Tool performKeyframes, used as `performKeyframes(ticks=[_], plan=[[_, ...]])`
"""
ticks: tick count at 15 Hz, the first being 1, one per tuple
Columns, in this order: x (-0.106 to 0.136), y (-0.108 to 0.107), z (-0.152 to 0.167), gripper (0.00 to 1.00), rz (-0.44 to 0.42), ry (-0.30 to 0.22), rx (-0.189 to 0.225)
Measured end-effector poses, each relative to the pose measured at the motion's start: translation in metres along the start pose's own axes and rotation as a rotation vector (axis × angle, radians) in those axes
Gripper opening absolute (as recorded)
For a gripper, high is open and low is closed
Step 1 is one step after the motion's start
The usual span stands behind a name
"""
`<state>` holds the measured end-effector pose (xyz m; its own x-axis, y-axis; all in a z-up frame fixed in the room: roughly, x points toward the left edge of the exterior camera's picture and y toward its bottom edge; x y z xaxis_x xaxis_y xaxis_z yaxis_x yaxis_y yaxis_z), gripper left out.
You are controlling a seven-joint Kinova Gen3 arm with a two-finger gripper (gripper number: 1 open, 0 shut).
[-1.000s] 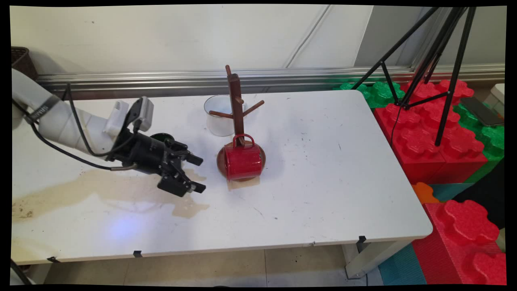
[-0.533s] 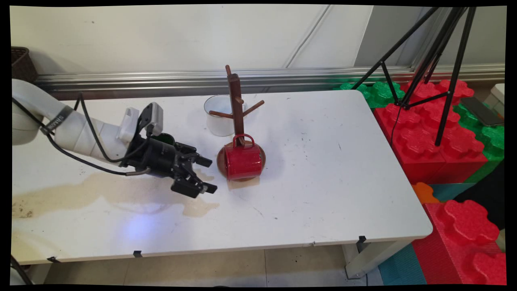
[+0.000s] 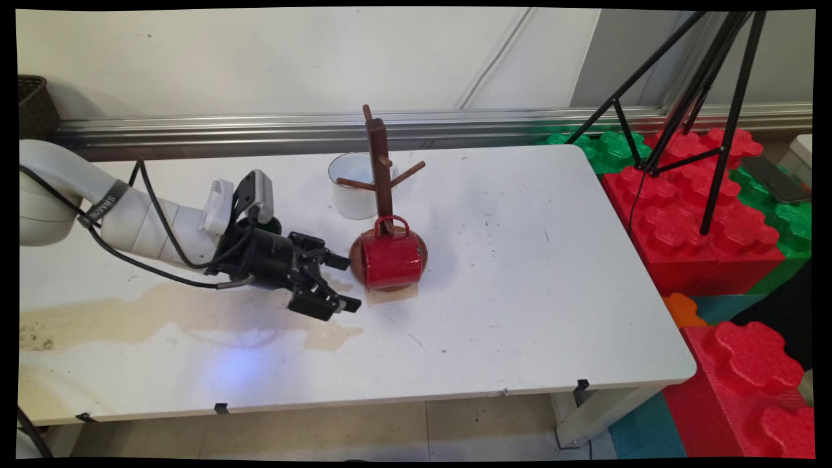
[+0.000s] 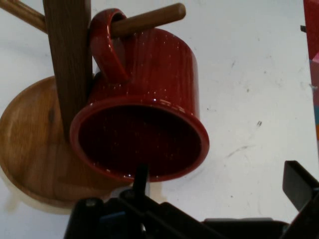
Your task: Pick up the red mug from the rack
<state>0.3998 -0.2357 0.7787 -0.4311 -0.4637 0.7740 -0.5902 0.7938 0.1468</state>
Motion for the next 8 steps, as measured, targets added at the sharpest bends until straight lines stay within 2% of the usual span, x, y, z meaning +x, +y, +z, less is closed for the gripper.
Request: performKeyframes(ticks=[8], plan=[[0.002, 0.009, 0.013, 1.00, -0.029, 0.036, 0.021]])
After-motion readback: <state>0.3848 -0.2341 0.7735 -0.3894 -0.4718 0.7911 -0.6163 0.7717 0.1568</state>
